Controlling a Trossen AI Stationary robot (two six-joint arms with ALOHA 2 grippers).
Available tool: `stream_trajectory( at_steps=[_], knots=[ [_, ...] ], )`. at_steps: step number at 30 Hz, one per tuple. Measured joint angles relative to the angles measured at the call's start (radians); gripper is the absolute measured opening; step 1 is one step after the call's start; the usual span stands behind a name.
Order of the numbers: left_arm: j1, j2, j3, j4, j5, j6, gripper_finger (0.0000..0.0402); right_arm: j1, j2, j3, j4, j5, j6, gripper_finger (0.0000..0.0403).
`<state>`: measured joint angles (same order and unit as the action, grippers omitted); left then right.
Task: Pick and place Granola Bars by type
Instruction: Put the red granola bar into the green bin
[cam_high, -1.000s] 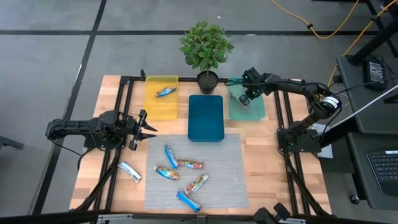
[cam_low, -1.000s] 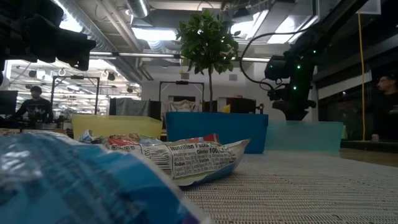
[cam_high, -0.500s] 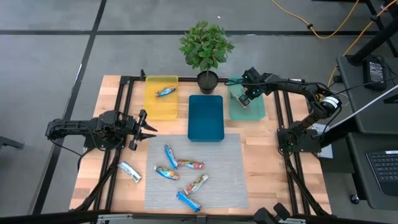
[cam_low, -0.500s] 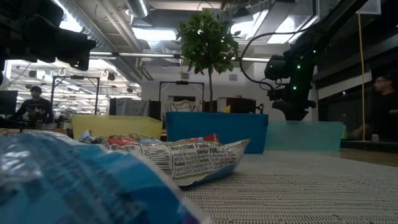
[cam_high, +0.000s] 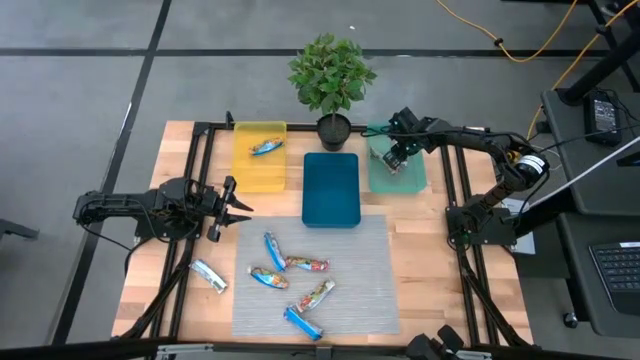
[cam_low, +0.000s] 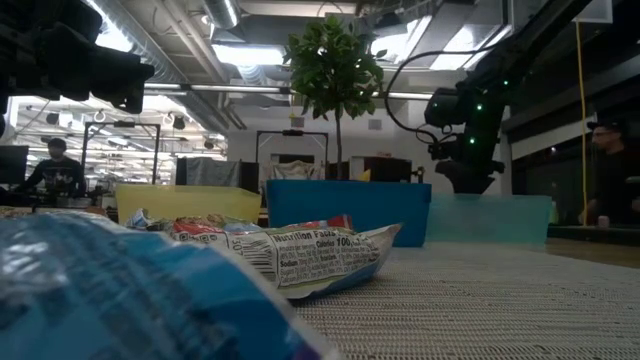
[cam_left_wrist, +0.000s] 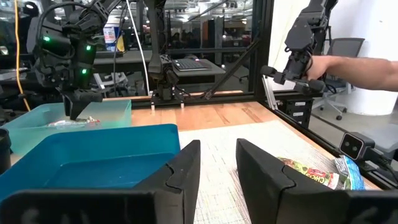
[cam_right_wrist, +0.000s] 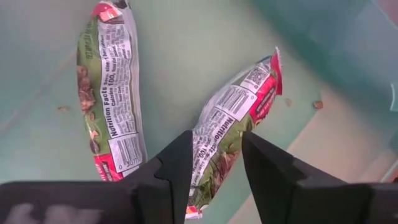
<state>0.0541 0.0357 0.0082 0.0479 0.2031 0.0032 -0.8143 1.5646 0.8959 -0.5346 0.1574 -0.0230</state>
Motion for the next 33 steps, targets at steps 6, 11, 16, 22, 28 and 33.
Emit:
stream_trajectory(
  at_steps=[6,11,16,22,28,33],
  knots=[
    [0.000,0.000,0.000,0.000,0.000,0.000,0.0093,0.028,-0.001,0.000,0.000,0.000,-0.008,0.0146],
    [0.000,0.000,0.000,0.000,0.000,0.000,0.0096,0.070,-0.009,0.000,-0.001,0.007,-0.012,0.0146],
    [0.000,0.000,0.000,0.000,0.000,0.000,0.0097,0.124,-0.056,0.000,-0.017,0.009,-0.012,0.0146],
    [0.000,0.000,0.000,0.000,0.000,0.000,0.0093,0.207,-0.146,0.000,-0.064,0.010,0.019,0.0146],
    [0.000,0.000,0.000,0.000,0.000,0.000,0.0097,0.321,-0.256,0.000,-0.089,0.010,0.021,0.0146],
    [0.000,0.000,0.000,0.000,0.000,0.000,0.0096,0.455,-0.343,0.000,-0.088,0.010,0.021,0.0146]
  ],
)
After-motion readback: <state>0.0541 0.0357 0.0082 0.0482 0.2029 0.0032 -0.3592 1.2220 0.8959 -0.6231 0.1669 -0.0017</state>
